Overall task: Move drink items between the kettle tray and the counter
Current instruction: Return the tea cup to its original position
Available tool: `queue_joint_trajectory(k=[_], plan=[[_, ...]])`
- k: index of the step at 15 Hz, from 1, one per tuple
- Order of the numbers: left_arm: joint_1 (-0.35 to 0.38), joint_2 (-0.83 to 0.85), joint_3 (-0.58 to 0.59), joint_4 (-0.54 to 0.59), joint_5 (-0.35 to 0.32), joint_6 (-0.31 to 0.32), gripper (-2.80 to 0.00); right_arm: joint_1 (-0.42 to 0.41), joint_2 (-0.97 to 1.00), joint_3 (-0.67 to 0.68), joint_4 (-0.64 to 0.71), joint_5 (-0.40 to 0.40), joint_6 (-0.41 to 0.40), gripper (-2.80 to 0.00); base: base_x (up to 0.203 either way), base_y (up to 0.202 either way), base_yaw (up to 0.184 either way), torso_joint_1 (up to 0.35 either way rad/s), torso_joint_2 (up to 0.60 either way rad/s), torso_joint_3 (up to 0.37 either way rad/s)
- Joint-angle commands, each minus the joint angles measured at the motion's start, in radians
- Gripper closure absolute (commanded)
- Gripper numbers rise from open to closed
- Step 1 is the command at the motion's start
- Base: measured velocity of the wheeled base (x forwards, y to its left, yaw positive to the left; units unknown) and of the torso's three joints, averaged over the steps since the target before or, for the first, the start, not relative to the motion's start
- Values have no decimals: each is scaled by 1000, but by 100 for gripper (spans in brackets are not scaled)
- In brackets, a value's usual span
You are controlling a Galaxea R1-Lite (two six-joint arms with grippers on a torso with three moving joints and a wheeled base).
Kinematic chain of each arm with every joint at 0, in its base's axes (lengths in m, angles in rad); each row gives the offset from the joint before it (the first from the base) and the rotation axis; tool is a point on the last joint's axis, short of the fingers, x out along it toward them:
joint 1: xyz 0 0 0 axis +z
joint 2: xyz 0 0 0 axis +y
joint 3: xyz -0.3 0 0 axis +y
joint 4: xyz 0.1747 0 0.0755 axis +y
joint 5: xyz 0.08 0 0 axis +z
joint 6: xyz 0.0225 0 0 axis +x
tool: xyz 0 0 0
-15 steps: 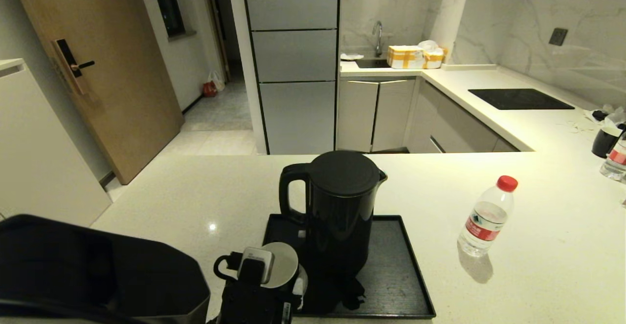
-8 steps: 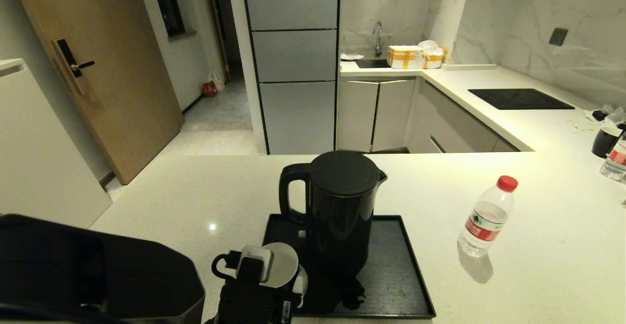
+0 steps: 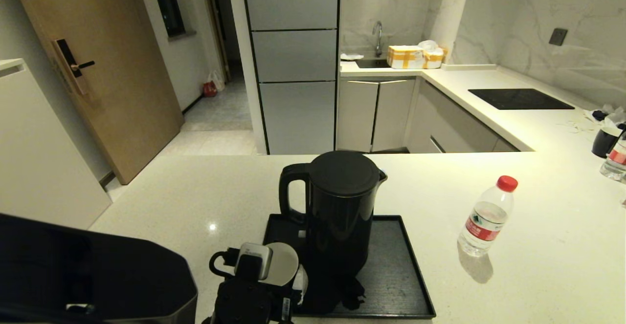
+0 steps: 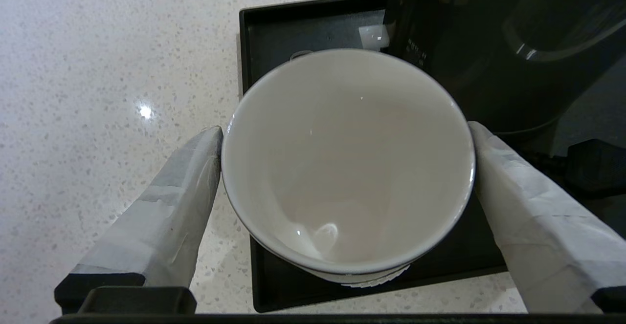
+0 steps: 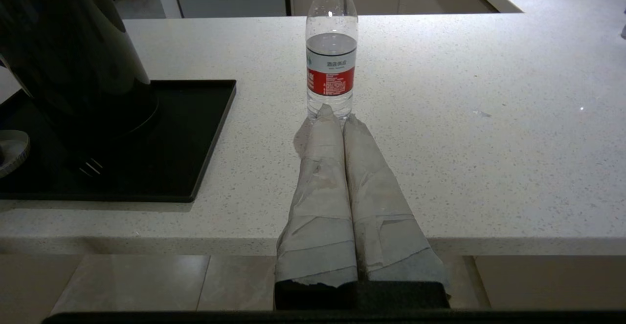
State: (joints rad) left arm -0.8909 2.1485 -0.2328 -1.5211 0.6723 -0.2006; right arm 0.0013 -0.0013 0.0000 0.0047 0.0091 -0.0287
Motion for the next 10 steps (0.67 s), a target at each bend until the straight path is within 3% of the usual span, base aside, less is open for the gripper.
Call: queue_joint_trajectory(k=[1,10], plan=[[1,-7,0,-9,4,0,-280,0,1,0,0,0,0,0,0,0,0,0,0,0],[30,-36,-5,-9,4,21,-280,0,1,0,0,0,0,0,0,0,0,0,0,0]])
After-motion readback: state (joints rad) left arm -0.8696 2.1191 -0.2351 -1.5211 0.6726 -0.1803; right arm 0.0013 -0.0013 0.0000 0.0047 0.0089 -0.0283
